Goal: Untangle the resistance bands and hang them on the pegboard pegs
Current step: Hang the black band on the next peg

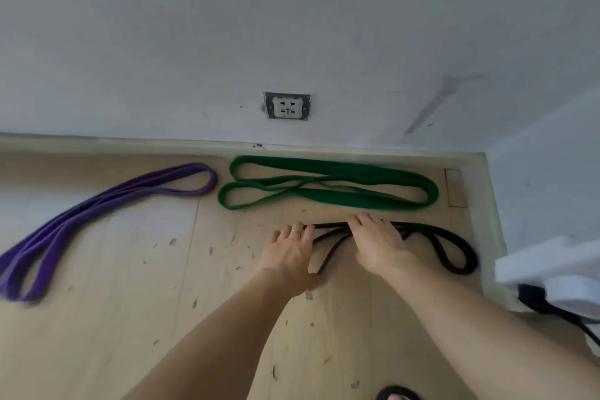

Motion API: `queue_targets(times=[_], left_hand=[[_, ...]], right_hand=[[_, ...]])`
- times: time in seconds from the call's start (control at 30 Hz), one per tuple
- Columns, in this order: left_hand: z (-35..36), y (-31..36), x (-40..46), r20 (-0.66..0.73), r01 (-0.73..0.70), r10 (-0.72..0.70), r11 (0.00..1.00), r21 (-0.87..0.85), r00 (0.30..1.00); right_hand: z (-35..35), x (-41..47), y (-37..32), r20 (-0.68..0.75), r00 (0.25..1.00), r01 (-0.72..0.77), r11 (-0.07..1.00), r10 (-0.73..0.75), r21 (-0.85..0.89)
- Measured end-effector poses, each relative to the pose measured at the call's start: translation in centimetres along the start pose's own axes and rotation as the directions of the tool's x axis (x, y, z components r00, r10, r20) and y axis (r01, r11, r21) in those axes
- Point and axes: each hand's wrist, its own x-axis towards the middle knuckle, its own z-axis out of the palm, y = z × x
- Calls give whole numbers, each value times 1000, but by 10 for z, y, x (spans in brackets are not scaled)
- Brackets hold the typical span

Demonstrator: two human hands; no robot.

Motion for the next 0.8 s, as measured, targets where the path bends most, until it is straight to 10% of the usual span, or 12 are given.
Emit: queue_targets(times=[0.5,0.8], left_hand=[[36,26,47,-9,7,-5,981,196,1000],[-132,32,-59,-336,-118,84,989,-83,938]], right_hand=[[18,18,7,-159,986,33,998,-41,-56],[-125,-105,-32,-417,899,204,970,-131,134]])
